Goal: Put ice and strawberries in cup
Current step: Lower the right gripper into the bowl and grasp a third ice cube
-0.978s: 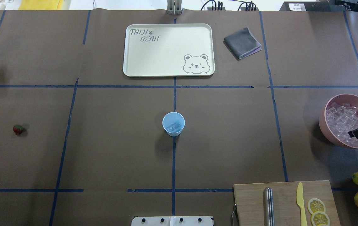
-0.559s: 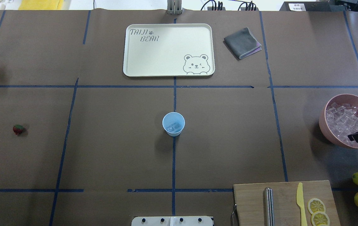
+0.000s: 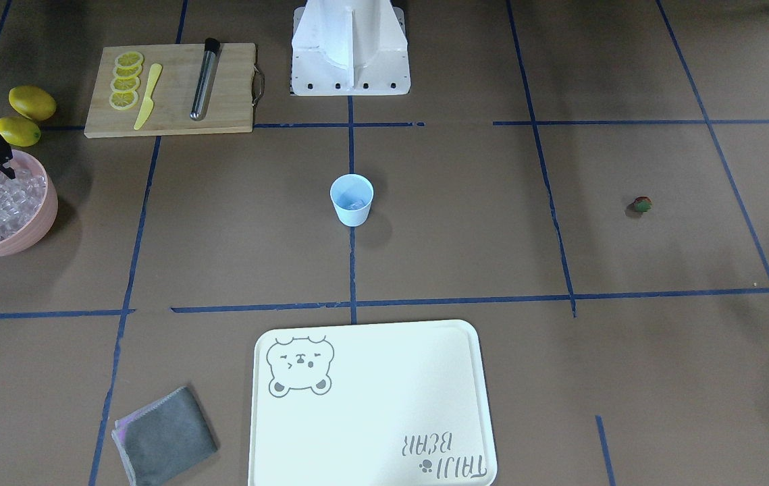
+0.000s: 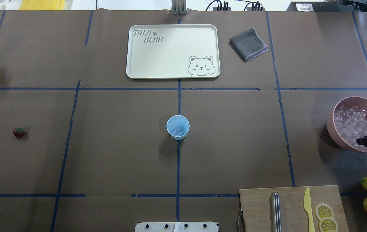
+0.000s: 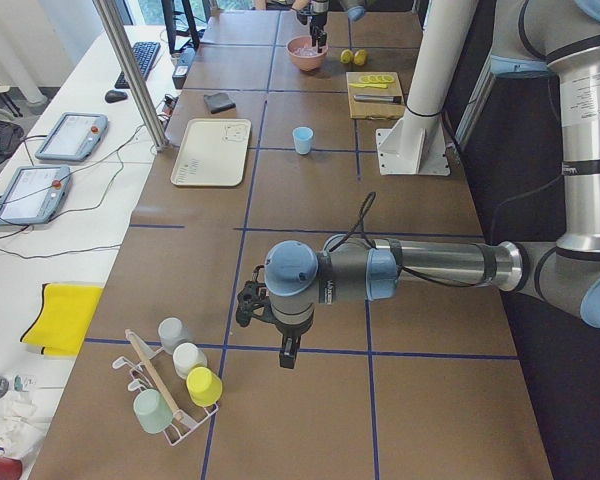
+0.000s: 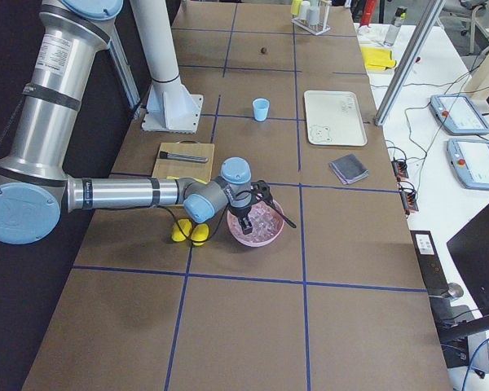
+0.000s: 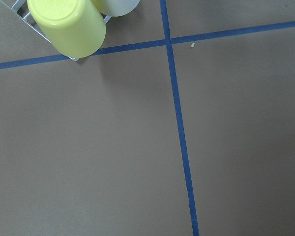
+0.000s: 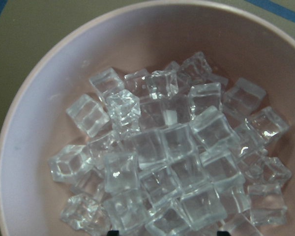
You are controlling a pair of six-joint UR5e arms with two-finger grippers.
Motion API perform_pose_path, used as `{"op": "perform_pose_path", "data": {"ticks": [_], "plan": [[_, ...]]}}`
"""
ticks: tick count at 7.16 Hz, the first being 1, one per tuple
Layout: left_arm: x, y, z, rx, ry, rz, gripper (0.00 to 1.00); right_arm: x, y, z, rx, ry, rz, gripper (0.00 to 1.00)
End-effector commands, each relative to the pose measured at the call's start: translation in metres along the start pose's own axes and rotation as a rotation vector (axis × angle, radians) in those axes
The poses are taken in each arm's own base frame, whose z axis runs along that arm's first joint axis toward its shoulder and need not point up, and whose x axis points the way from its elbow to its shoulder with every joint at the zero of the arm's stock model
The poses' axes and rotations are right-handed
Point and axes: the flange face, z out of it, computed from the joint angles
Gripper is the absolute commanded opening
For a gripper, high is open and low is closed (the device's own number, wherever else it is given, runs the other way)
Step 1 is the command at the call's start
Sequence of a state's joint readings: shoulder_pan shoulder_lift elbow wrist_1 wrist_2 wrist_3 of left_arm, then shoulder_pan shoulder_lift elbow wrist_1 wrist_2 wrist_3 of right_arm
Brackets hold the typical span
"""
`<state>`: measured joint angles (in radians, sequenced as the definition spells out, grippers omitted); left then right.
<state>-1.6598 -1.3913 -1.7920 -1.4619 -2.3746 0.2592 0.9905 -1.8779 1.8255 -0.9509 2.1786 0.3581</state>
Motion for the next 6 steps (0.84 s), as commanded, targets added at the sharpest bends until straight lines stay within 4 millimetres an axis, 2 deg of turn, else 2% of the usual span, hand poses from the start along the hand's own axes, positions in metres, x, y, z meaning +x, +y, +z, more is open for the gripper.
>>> {"op": "perform_pose_path", "data": {"ticks": [1, 3, 4, 6], "plan": [[0.0, 0.0, 0.0, 0.001, 0.0, 0.001, 1.0, 0.002, 0.002, 0.0, -0.002, 0.002, -0.001, 0.26], [0.0, 0.0, 0.0, 0.001, 0.0, 0.001, 1.0, 0.003, 0.009, -0.003, -0.006, 0.005, -0.001, 0.12], [0.002, -0.001, -0.002, 0.004, -0.001, 0.004, 1.0, 0.001, 0.012, -0.008, -0.001, 0.005, -0.003, 0.1], [0.002, 0.0, -0.001, 0.002, -0.001, 0.002, 1.0, -0.001, 0.003, -0.02, 0.022, -0.001, 0.004, 0.09]]}}
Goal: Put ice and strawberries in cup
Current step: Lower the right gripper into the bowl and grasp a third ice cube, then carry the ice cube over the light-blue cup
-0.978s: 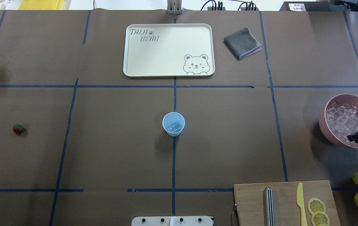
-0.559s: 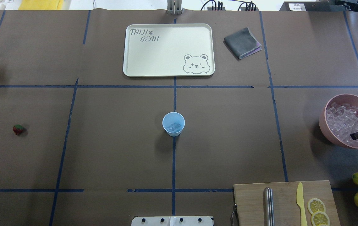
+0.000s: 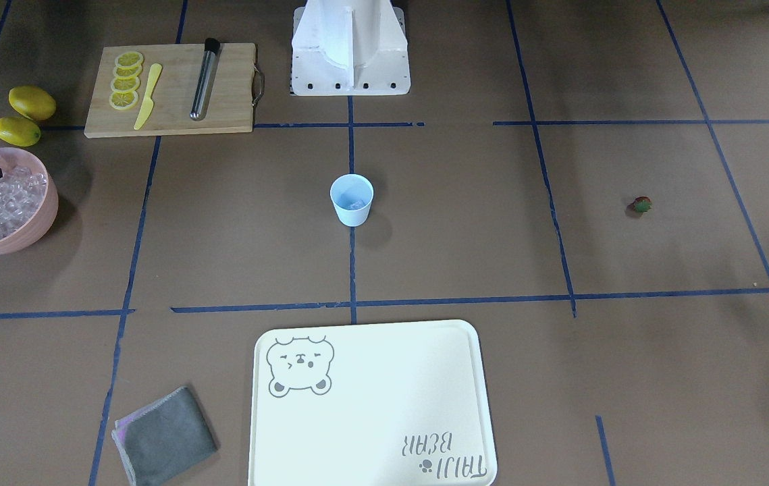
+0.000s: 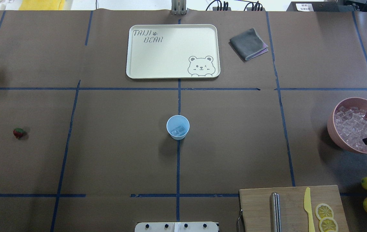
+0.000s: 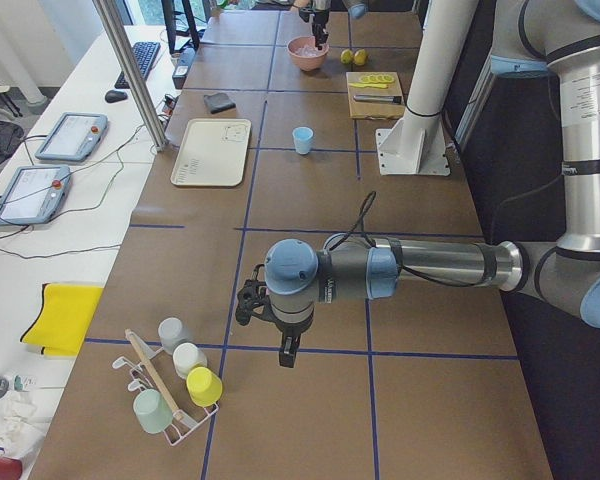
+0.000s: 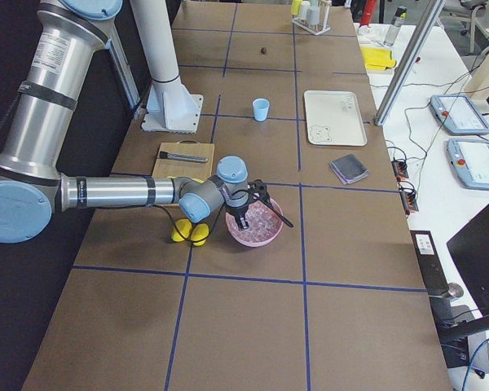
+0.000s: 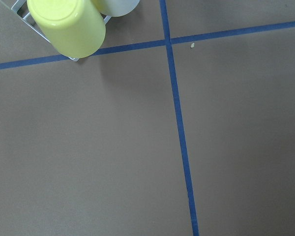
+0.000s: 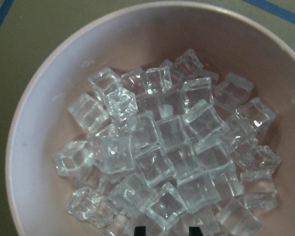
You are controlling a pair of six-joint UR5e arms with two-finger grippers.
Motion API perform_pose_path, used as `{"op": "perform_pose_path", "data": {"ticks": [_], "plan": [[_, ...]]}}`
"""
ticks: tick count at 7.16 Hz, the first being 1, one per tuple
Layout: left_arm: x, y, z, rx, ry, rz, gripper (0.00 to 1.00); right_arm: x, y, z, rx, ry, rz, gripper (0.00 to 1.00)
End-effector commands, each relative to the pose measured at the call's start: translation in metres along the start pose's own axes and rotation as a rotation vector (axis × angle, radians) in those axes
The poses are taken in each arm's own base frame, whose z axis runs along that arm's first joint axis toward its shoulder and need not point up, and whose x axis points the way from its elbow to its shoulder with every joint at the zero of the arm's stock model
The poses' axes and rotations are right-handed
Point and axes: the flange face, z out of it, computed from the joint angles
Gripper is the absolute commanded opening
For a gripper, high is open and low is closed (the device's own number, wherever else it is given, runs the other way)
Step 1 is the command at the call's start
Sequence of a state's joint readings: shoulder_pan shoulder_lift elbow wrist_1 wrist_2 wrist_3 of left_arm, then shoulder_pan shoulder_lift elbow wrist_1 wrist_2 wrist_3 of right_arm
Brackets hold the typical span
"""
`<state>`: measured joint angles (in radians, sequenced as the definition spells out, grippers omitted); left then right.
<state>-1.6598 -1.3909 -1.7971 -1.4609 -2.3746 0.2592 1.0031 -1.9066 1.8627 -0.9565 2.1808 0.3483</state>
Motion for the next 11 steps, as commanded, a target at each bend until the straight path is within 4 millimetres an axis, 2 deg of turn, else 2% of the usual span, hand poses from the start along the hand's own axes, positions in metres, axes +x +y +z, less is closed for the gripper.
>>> {"op": "perform_pose_path", "data": {"ticks": [1, 2, 5, 6, 7, 8, 9, 10, 11], "plan": [[0.0, 0.001, 0.0, -0.001, 0.0, -0.001, 1.0, 0.005, -0.011, -0.014, 0.032, 0.0, 0.027, 0.08], [0.0, 0.001, 0.0, -0.001, 0.0, -0.001, 1.0, 0.008, -0.024, -0.025, 0.051, 0.009, 0.053, 0.07], [0.001, 0.0, -0.001, 0.001, 0.0, 0.002, 1.0, -0.063, -0.116, -0.097, 0.004, 0.036, 0.117, 0.07], [0.001, -0.001, -0.001, 0.002, -0.001, 0.003, 1.0, -0.092, -0.161, -0.118, 0.006, 0.037, 0.16, 0.07], [0.003, -0.001, -0.003, 0.006, -0.001, 0.006, 1.0, -0.136, -0.206, -0.139, 0.0, 0.026, 0.206, 0.07], [0.003, -0.001, -0.003, 0.006, -0.001, 0.004, 1.0, -0.191, -0.237, -0.148, -0.015, 0.01, 0.227, 0.07], [0.003, -0.001, -0.003, 0.006, -0.003, 0.007, 1.0, -0.261, -0.257, -0.144, -0.032, -0.005, 0.252, 0.07], [0.004, -0.004, -0.005, 0.009, -0.007, 0.01, 1.0, -0.315, -0.272, -0.14, -0.008, -0.005, 0.288, 0.07], [0.004, -0.006, -0.006, 0.009, -0.01, 0.01, 1.0, -0.357, -0.285, -0.14, -0.007, -0.03, 0.311, 0.07]]}}
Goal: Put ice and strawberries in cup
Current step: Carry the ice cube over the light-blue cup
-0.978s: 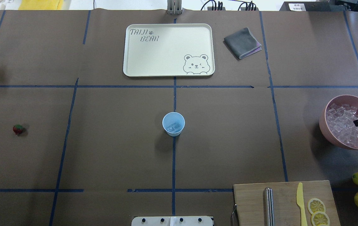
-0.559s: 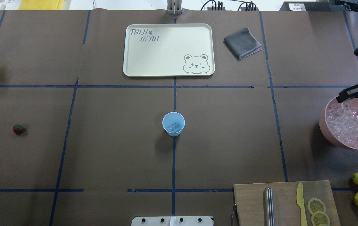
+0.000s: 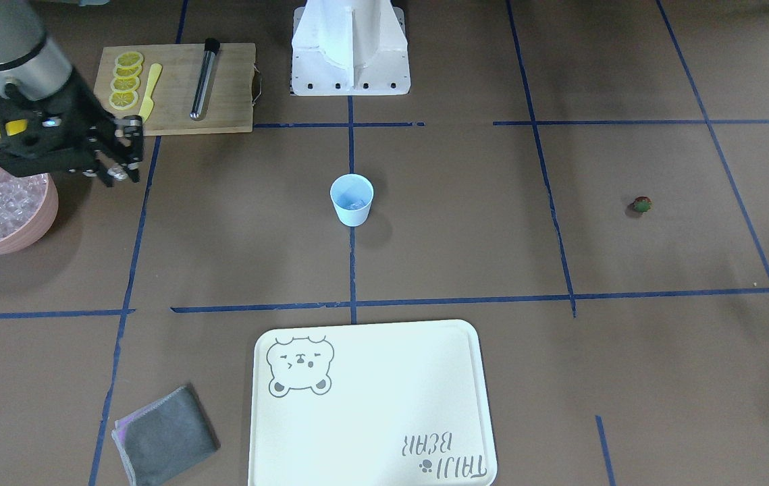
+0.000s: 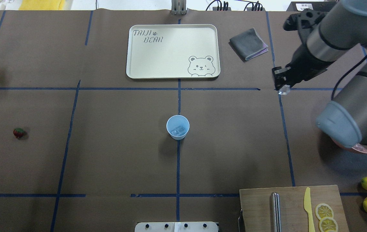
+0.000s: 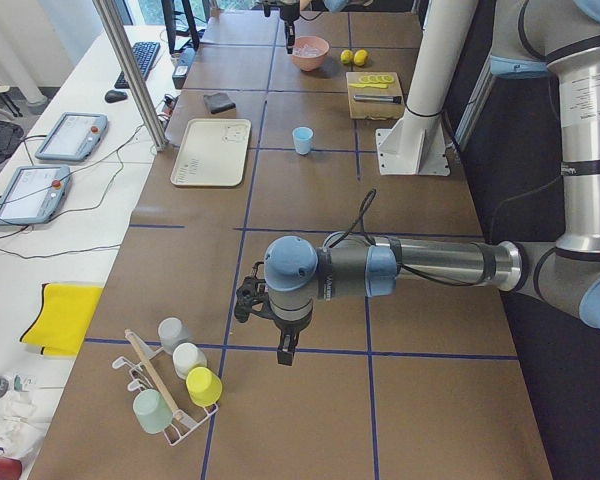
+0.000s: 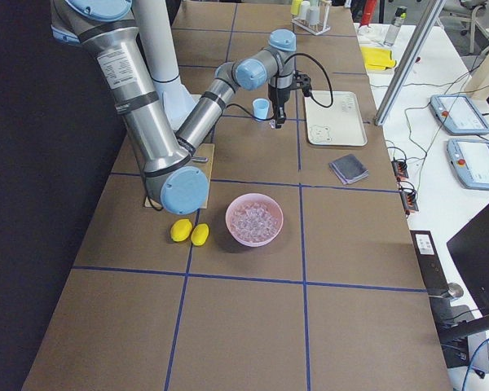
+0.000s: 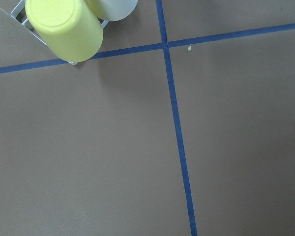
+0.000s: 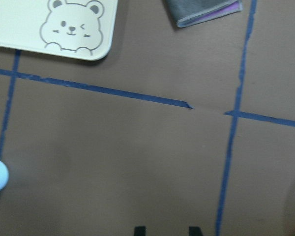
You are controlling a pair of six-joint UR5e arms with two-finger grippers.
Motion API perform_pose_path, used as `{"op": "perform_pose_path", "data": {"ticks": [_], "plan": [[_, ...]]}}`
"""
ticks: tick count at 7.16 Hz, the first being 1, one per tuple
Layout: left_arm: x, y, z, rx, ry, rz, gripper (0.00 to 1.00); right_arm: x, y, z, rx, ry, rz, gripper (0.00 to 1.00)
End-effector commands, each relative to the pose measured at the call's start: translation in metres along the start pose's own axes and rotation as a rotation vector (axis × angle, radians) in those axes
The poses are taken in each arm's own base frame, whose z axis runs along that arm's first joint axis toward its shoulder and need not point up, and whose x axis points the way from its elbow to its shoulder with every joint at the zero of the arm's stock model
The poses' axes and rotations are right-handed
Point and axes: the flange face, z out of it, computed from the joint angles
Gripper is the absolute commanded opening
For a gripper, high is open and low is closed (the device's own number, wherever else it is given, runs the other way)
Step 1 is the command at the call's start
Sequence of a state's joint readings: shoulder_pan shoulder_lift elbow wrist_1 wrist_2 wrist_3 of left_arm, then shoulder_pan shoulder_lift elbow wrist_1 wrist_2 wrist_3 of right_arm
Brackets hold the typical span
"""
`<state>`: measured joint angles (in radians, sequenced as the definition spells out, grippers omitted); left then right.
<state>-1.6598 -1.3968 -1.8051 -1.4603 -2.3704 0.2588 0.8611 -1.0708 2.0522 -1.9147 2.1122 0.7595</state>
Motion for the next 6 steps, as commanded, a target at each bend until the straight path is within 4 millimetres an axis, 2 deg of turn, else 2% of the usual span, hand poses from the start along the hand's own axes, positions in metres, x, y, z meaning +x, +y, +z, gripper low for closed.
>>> {"op": "perform_pose_path", "data": {"ticks": [1, 2, 3, 4, 5, 6], "plan": [[0.001, -0.003, -0.002, 0.003, 0.0, 0.002, 1.0, -0.111, 0.004, 0.001, 0.006, -0.042, 0.054, 0.08], [0.002, -0.001, -0.002, 0.003, 0.002, 0.003, 1.0, -0.157, 0.004, 0.007, 0.028, -0.034, 0.076, 0.08], [0.005, 0.001, -0.004, 0.008, 0.001, 0.006, 1.0, -0.203, -0.007, 0.016, 0.025, -0.023, 0.106, 0.08], [0.008, 0.001, -0.007, 0.011, -0.002, 0.011, 1.0, -0.237, -0.015, 0.024, 0.025, -0.007, 0.125, 0.08], [0.008, 0.001, -0.008, 0.013, -0.002, 0.011, 1.0, -0.266, -0.007, 0.043, 0.021, 0.02, 0.131, 0.08], [0.007, 0.001, -0.008, 0.012, -0.003, 0.01, 1.0, -0.28, 0.0, 0.068, 0.04, 0.034, 0.117, 0.08]]}}
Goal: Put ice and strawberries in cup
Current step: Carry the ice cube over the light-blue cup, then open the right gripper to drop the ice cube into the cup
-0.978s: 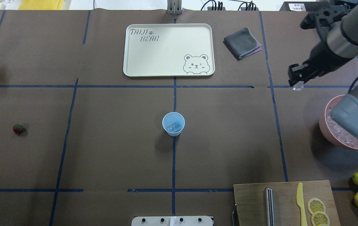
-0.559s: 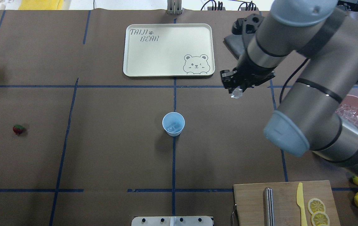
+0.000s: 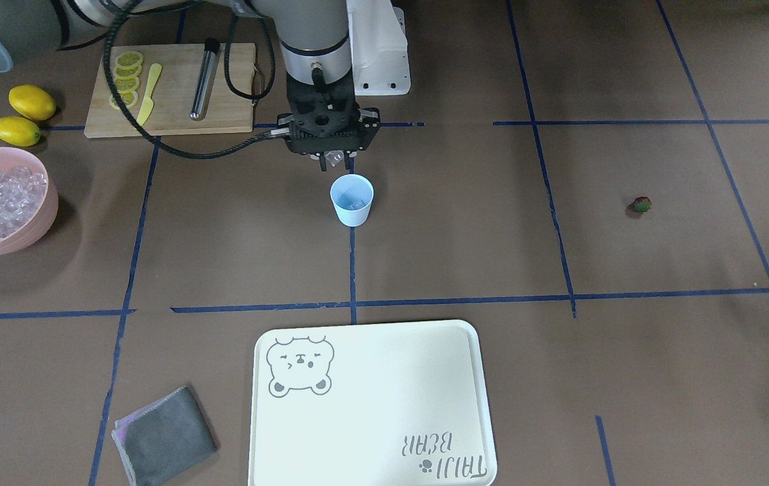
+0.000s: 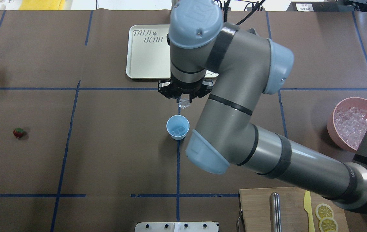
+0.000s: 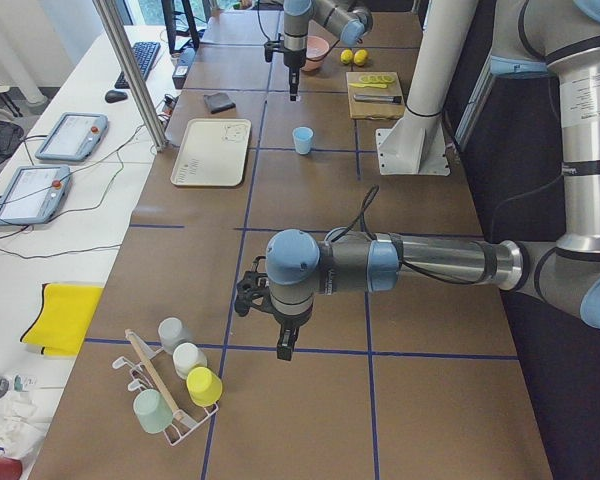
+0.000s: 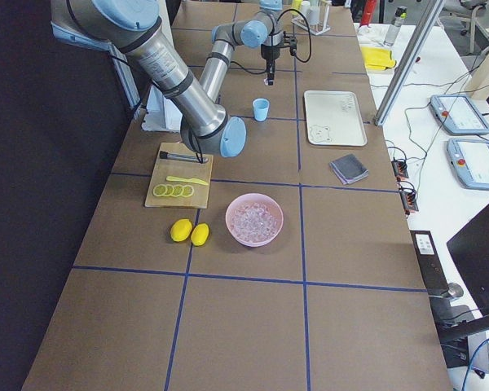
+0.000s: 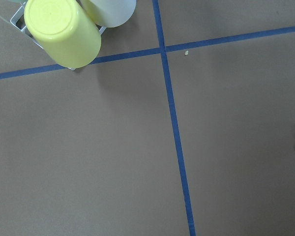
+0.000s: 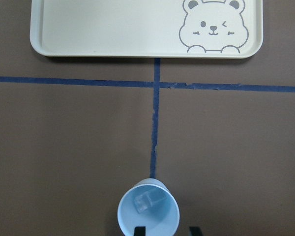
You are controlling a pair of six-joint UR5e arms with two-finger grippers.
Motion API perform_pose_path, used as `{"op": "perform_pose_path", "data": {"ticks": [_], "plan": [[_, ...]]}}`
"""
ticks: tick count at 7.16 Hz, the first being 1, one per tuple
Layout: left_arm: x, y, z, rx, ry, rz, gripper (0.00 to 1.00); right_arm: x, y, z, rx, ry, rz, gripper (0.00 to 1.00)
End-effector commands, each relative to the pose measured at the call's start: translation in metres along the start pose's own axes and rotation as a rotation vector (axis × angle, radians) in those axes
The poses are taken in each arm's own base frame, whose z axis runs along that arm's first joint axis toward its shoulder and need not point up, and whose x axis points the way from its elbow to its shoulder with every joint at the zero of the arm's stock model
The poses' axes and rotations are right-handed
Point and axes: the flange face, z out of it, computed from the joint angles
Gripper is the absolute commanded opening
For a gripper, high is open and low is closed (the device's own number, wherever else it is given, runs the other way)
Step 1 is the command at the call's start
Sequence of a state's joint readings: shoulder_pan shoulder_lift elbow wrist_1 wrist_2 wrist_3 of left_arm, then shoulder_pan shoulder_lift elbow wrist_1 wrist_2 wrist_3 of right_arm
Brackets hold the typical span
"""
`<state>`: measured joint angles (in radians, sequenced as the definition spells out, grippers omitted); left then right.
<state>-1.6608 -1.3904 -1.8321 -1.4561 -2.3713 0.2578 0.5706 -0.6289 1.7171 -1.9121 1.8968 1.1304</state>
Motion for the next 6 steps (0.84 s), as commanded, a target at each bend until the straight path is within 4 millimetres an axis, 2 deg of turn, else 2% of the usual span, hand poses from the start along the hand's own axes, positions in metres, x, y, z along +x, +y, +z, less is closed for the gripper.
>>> {"op": "perform_pose_path", "data": {"ticks": [1, 3, 5, 6], "plan": [[0.0, 0.0, 0.0, 0.0, -0.003, 0.0, 1.0, -0.029, 0.014, 0.044, 0.018, 0.026, -0.017, 0.08], [0.002, 0.0, -0.002, 0.003, -0.005, 0.004, 1.0, -0.023, 0.023, 0.07, 0.007, 0.037, -0.028, 0.08], [0.002, 0.0, -0.002, 0.003, -0.005, 0.004, 1.0, -0.013, 0.027, 0.084, 0.006, 0.045, -0.03, 0.12], [0.001, 0.003, -0.001, 0.001, -0.006, 0.002, 1.0, -0.013, 0.027, 0.086, 0.005, 0.048, -0.03, 0.77]]}}
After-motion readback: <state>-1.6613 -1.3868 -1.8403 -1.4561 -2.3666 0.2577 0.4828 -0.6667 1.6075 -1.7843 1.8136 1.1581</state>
